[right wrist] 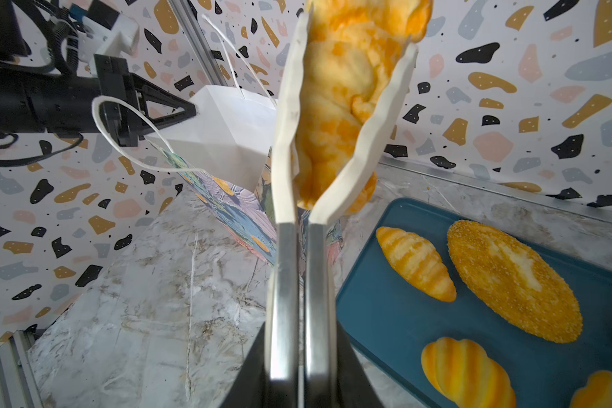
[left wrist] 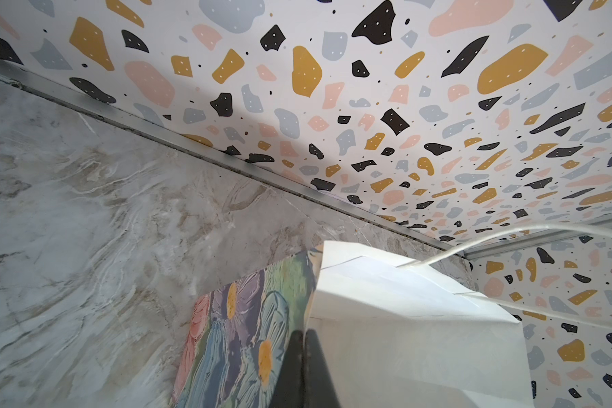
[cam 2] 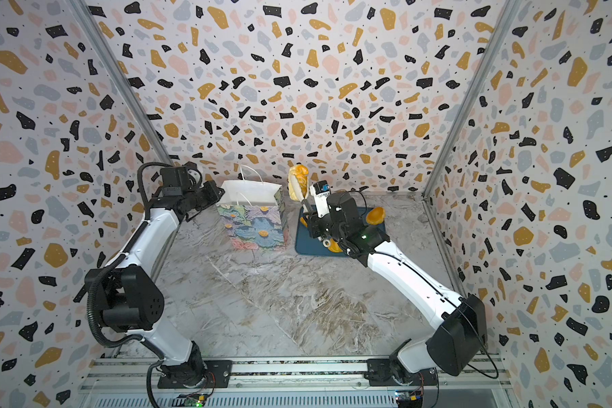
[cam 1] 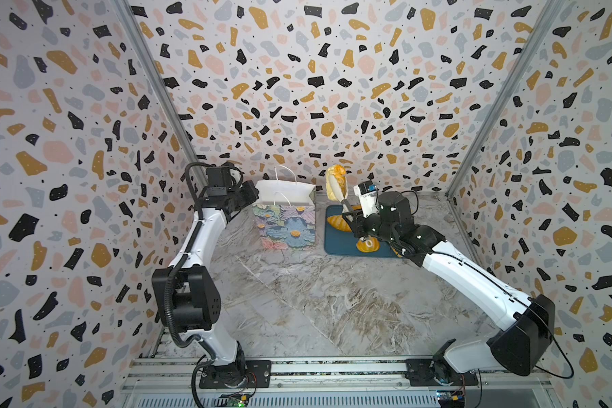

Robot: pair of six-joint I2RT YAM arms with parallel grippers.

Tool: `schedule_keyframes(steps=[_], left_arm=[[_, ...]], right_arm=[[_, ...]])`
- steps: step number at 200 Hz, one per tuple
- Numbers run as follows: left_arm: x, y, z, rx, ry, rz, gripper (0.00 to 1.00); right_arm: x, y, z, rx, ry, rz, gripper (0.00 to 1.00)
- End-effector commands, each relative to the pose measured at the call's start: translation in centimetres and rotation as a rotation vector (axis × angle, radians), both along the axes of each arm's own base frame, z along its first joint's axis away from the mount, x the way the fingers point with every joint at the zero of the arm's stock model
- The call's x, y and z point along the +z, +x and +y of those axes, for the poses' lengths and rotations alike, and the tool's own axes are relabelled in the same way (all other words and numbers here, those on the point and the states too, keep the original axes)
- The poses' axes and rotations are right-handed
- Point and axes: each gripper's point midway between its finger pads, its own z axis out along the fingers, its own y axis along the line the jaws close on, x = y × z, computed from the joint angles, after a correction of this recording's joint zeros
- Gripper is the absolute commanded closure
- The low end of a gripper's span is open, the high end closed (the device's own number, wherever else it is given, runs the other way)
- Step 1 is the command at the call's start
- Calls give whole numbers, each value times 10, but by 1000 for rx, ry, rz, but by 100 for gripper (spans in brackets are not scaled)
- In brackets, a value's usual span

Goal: Place the fake bread into the paper bag
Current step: 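Lift the twisted roll with the tongs off the tray, then carry the twisted roll with the tongs over the open bag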

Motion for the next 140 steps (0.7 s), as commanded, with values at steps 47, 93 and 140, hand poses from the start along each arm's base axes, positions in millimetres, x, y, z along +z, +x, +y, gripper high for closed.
schedule_keyframes(steps=[47,93,140], left_arm=[[9,2,1,-10,2,-40,100],[9,2,2,-7,3,-39,100],[10,1,2,-7,5,-43,100]], right_arm=[[52,-2,27,71,61,-141,78],[59,-4,44,112,50,-176,78],[64,-2,57,138,35,-208,77]])
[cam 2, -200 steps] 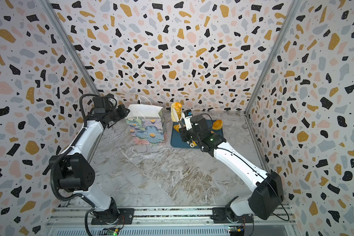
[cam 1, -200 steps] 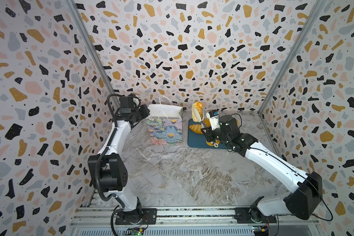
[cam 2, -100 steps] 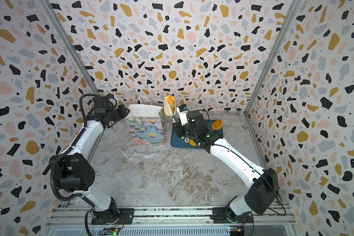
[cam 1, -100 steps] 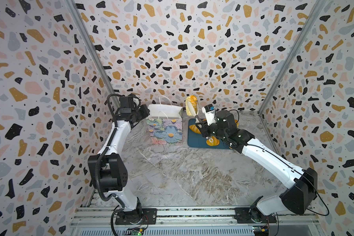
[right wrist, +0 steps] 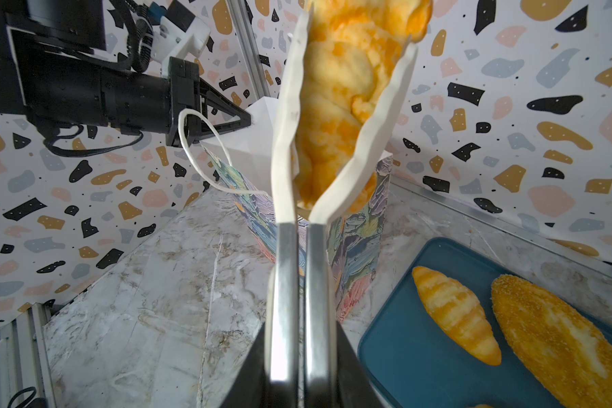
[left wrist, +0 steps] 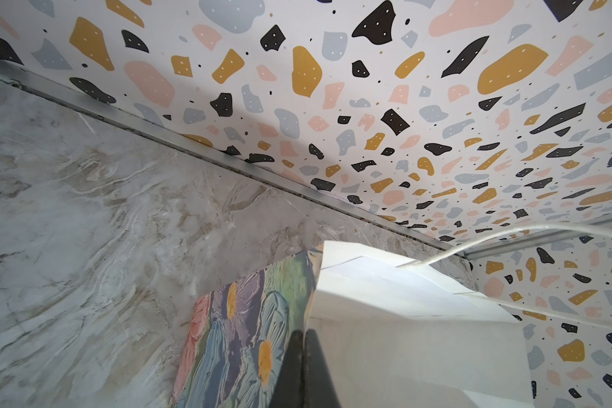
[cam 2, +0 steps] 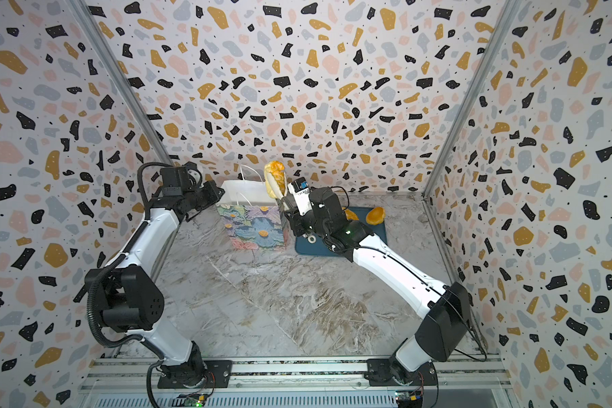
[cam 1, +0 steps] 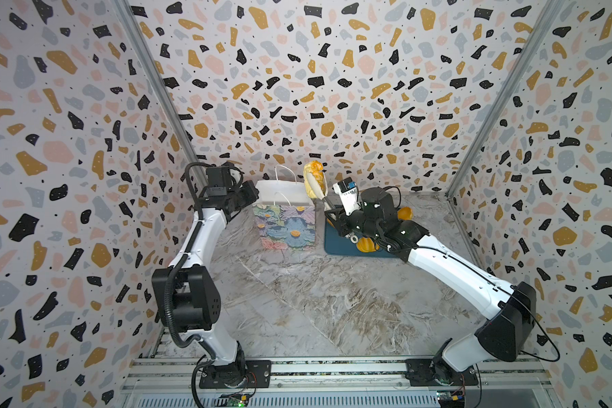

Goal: Place the fake bread into the paper bag
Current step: 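Carry the twisted roll with the tongs over the open bag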

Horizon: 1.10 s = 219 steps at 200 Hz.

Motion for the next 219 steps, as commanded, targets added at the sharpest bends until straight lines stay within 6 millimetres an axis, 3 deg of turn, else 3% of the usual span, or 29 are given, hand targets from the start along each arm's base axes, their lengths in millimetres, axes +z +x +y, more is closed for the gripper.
schedule_keyframes(steps=[1,219], left_arm=[[11,1,2,-7,5,-43,100],[12,0,0,-12,-1,-47,100]], right_arm=[[46,1,8,23,63,-119,78],[30,26,56,60,19,-150,78]])
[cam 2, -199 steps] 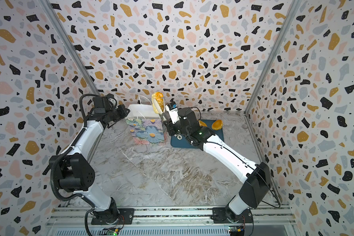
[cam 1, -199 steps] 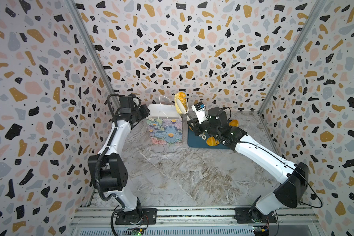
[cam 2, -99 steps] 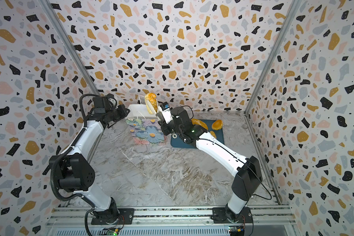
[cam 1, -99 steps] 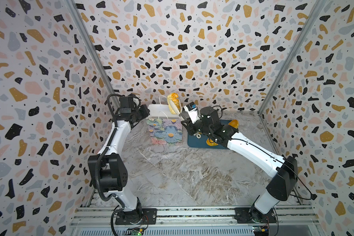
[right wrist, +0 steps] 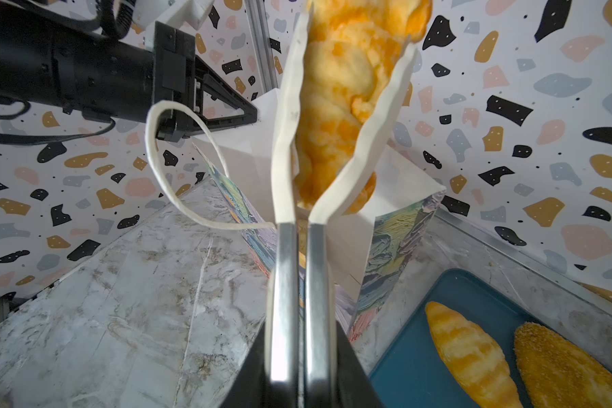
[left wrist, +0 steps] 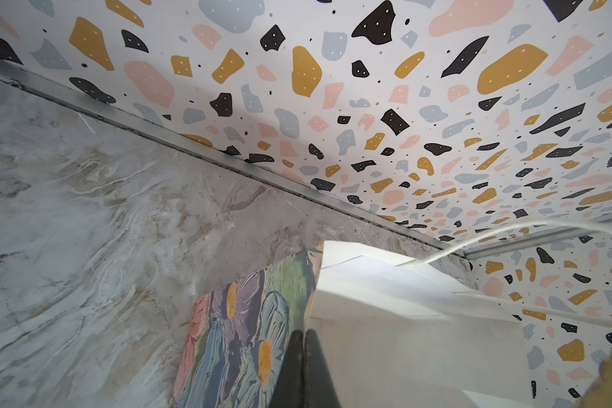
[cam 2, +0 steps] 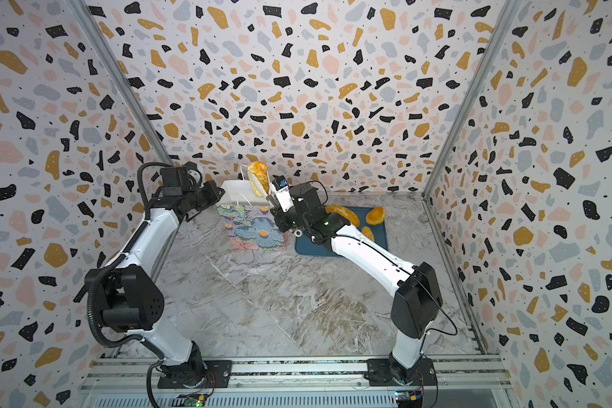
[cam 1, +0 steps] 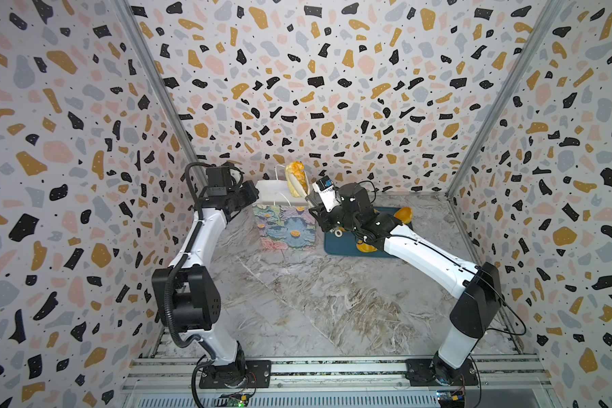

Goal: Place the fake bread into the paper bag
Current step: 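Carry the twisted roll with the tongs over the open bag, then lower the twisted roll into the bag and open the tongs with the right gripper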

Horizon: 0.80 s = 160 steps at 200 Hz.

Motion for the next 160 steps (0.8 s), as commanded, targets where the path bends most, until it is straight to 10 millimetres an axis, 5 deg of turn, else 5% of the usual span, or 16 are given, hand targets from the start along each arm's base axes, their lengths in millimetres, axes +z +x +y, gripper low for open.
schedule_keyframes(steps=[1,105,160], left_arm=[[12,0,0,-13,-1,-47,100],[14,0,0,-15,-2,-50,100],[15,0,-1,-16,-4,-52,100]], right_arm=[[53,1,5,4,92,-113,78],[32,10,21,-39,44,-139,74],[27,14,23,-61,39,-140,62]])
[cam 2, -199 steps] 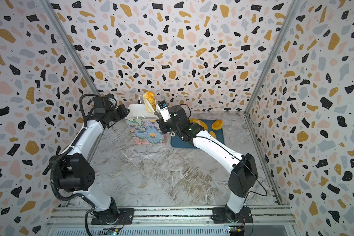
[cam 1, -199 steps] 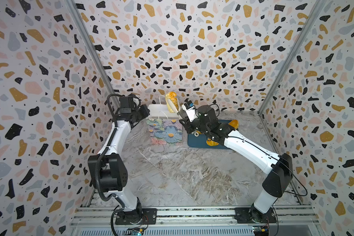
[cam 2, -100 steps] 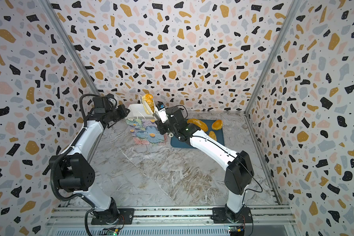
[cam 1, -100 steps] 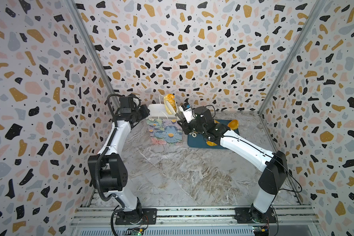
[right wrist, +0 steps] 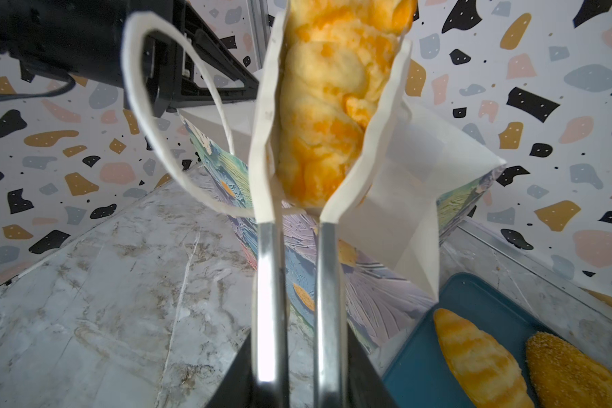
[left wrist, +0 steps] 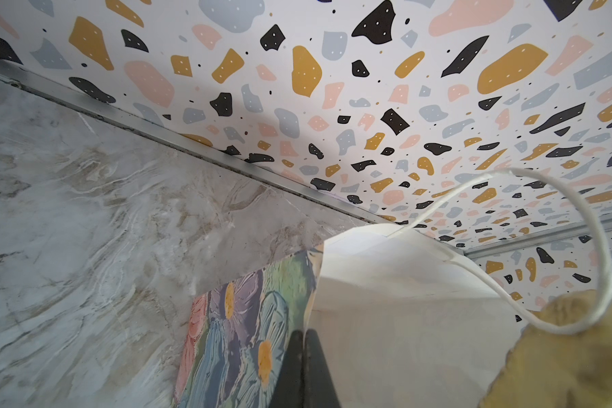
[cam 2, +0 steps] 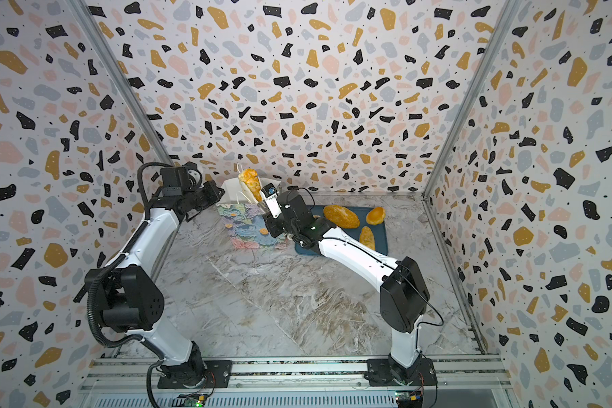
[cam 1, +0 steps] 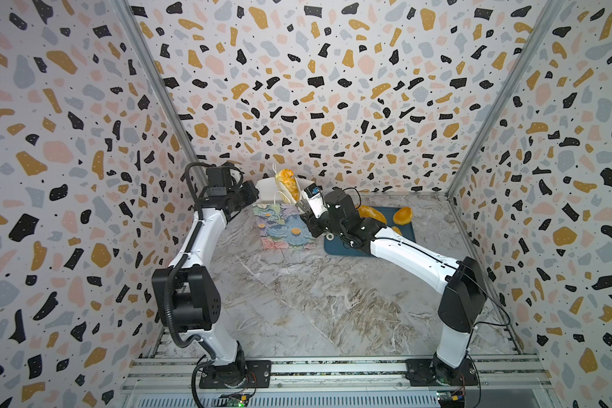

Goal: Place the fake bread into the paper bag
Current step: 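Lower the twisted roll into the bag and open the tongs with the right gripper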

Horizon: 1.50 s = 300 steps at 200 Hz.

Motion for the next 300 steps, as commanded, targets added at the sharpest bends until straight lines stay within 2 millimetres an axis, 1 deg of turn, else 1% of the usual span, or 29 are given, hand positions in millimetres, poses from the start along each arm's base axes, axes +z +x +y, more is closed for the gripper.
schedule_keyframes(steps=[1,39,60,142,176,216,263,300], left_arm=[[15,0,0,-15,-4,-53,100],[15,0,-1,-17,-5,-54,100],[15,0,0,-15,-4,-54,100],[13,0,-1,-16,-7,-50,100],[12,1,-1,-17,-8,-47,100],[11,1,-1,-16,-11,-44,100],[11,1,0,-14,-6,-47,100],[11,1,0,-12,-4,-46,100]], right_arm=[[54,5,0,-26,97,-108,62],[55,6,-2,-36,97,-111,56],[51,7,-3,-41,91,-108,52],[50,7,-3,-42,90,-109,51],[48,12,-11,-82,48,-129,50],[60,15,-19,-101,50,-152,49],[66,13,-20,-93,61,-157,49],[76,9,-22,-88,93,-150,49]])
